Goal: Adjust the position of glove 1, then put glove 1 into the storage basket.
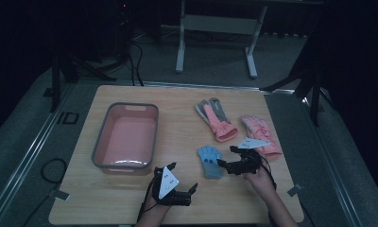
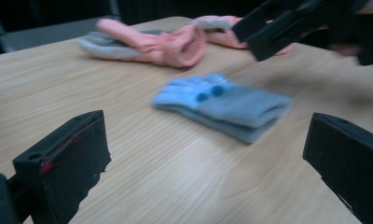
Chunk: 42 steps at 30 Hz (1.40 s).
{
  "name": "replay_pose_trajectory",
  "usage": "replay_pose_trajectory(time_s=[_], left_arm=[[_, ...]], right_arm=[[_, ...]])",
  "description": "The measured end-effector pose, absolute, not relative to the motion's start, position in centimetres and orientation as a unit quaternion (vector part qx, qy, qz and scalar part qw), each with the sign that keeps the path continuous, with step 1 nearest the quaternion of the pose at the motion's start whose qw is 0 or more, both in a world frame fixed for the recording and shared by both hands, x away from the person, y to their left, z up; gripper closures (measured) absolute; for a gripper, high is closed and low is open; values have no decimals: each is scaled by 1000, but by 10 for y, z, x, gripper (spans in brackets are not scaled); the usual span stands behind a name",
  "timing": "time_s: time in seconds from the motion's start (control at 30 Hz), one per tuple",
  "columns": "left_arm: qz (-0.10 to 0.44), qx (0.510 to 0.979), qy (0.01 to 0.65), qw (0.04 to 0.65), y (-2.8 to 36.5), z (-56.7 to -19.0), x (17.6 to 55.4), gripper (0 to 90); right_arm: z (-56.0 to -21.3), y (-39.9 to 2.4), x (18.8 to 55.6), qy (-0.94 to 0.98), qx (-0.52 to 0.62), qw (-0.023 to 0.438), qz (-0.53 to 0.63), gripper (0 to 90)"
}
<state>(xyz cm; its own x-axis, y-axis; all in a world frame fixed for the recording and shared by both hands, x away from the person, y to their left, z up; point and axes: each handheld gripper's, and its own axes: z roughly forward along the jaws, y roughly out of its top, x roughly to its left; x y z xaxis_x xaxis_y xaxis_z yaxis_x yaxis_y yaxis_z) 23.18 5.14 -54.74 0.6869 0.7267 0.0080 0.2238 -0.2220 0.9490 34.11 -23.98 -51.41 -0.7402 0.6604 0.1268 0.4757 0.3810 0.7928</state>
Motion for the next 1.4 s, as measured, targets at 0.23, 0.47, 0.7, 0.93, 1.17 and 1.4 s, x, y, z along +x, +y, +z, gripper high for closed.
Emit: replay_pose_trajectory(time_s=[0.23,0.47,0.7,0.93,1.17,1.4], left_arm=[[208,774,260,538,41,-541,234,3],[163,805,234,520,33,-538,252,3],[156,827,207,499,19,-534,266,98],[179,854,157,463,-3,-533,279,161],[167,877,127,433,-19,-543,289,184],[173,886,111,416,-25,-549,292,258]], right_arm=[[-513,-247,342,829,368,92,411,141],[-513,-244,341,830,363,88,414,158],[-510,-249,346,832,371,113,397,505],[-509,-245,359,824,379,102,408,506],[-516,-237,367,819,387,76,417,486],[-529,-225,373,821,400,53,405,444]])
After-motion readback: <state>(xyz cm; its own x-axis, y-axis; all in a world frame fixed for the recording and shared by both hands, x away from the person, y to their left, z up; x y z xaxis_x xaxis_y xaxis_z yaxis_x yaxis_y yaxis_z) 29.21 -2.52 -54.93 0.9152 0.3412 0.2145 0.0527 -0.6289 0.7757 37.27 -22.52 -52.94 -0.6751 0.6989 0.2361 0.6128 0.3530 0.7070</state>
